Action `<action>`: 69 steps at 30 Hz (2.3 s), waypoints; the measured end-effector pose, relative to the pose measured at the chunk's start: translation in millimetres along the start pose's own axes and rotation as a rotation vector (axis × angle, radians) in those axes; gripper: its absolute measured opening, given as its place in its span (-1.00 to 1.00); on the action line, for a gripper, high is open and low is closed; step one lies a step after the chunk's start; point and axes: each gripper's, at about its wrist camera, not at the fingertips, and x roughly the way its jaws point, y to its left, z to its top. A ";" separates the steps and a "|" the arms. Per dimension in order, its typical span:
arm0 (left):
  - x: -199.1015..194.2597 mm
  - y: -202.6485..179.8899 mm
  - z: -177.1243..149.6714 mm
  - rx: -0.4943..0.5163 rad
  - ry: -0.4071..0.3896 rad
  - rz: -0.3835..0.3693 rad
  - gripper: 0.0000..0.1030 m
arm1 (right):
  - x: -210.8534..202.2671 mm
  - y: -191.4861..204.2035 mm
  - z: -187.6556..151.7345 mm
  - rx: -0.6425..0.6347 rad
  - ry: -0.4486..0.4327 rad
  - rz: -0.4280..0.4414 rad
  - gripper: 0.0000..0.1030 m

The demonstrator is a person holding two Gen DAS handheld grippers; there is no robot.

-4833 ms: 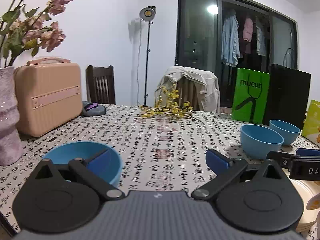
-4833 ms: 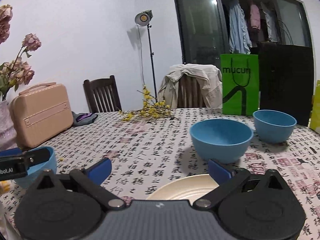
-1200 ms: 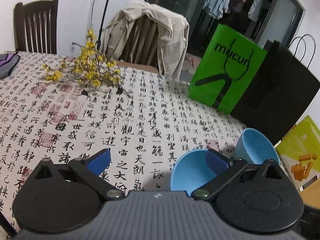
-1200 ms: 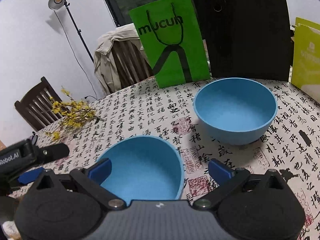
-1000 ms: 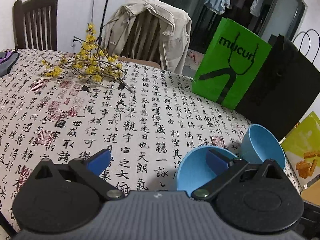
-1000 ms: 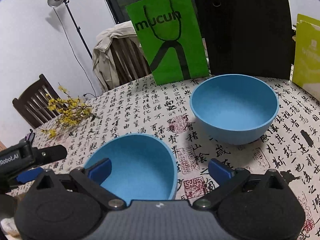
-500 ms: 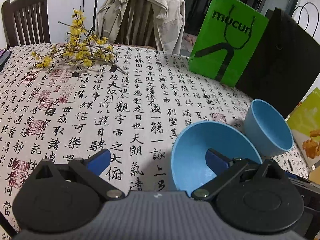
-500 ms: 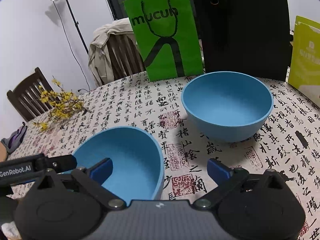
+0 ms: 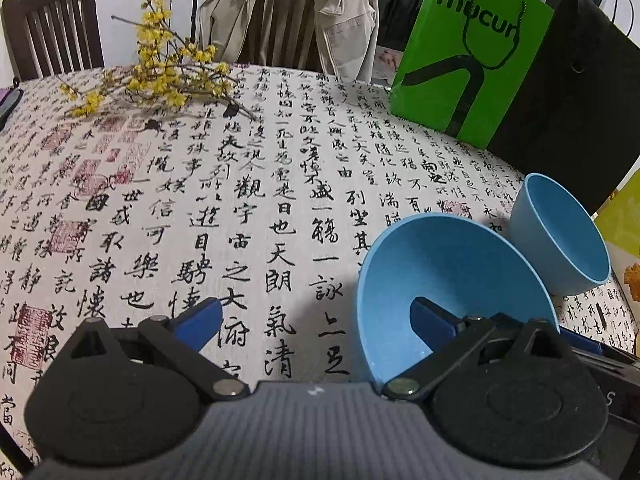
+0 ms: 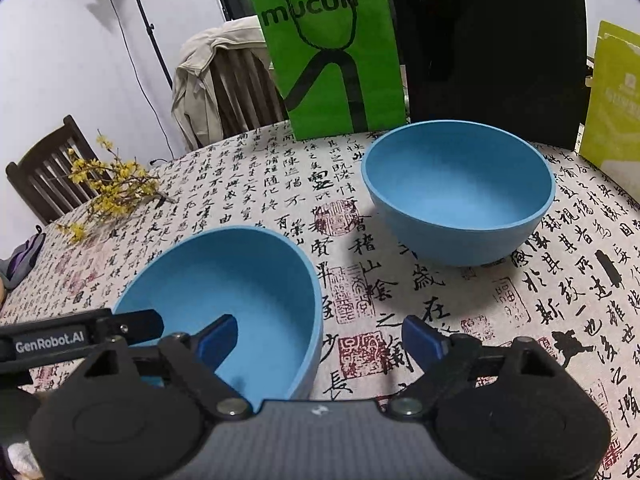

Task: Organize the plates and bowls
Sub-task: 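Lower both open tools onto opposite sides of the blue bowl rim, then close both tools on the blue bowl rim, then lift the blue bowl and carry it toward the pink suitcase with both tools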

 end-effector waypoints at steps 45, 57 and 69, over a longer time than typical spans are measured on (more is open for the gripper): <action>2.8 -11.3 -10.8 0.097 -0.007 -0.039 -0.26 | 11.0 12.8 -8.2 -0.053 0.026 0.017 -0.44; 0.8 -15.4 -14.0 0.126 -0.023 -0.054 -0.65 | 11.8 13.7 -8.8 -0.064 0.021 0.010 -0.58; 1.9 -15.2 -14.4 0.137 -0.040 -0.026 -0.65 | 9.2 17.5 -11.1 -0.090 0.002 -0.008 -0.74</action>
